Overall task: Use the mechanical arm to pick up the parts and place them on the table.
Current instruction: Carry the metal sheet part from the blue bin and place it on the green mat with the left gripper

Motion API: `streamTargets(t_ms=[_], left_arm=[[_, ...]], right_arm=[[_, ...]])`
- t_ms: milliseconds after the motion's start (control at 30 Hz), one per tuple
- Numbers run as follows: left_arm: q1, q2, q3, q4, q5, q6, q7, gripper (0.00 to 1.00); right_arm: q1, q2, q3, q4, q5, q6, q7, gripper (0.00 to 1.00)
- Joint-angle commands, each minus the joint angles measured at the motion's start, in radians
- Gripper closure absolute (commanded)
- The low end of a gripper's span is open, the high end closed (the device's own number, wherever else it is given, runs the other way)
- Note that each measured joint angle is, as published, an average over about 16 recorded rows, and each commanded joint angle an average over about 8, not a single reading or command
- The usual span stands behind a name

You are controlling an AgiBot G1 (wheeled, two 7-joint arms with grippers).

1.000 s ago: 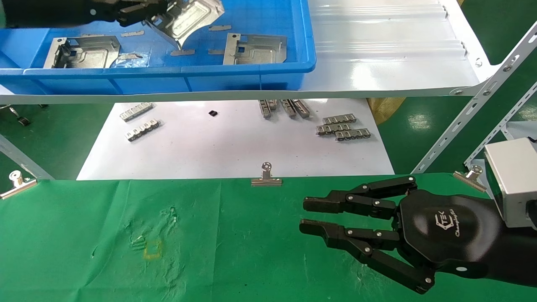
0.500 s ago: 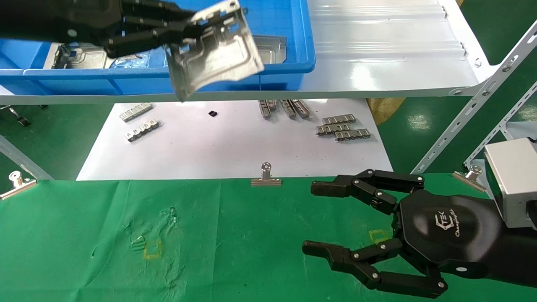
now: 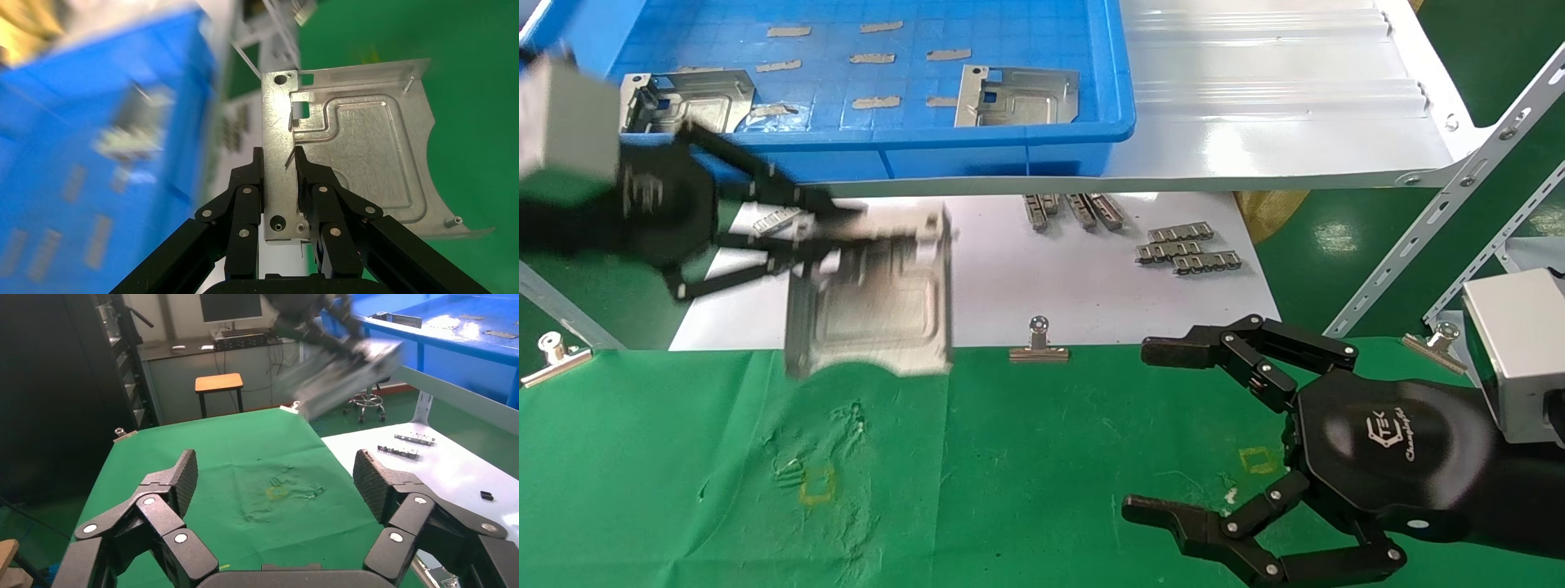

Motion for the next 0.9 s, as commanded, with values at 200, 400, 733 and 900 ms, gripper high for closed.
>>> streamTargets(t_ms=[200, 400, 733, 900], left_arm=[[0.065, -0.029, 0.130, 0.001, 0.053, -0.034, 0.144, 1.00], [0.100, 0.001, 0.164, 0.142, 0.103, -0.070, 0.228, 1.00], [0.142, 0.047, 0.192, 0.274, 0.129, -0.060, 0.313, 0.48], [0.148, 0.071, 0.203, 0.307, 0.148, -0.083, 0.345, 0.00]], right_arm=[[0.000, 0.000, 0.000, 0.000, 0.000, 0.000, 0.000, 0.00], [0.000, 0.000, 0.000, 0.000, 0.000, 0.000, 0.000, 0.00], [0.000, 0.000, 0.000, 0.000, 0.000, 0.000, 0.000, 0.00], [0.000, 0.000, 0.000, 0.000, 0.000, 0.000, 0.000, 0.00]])
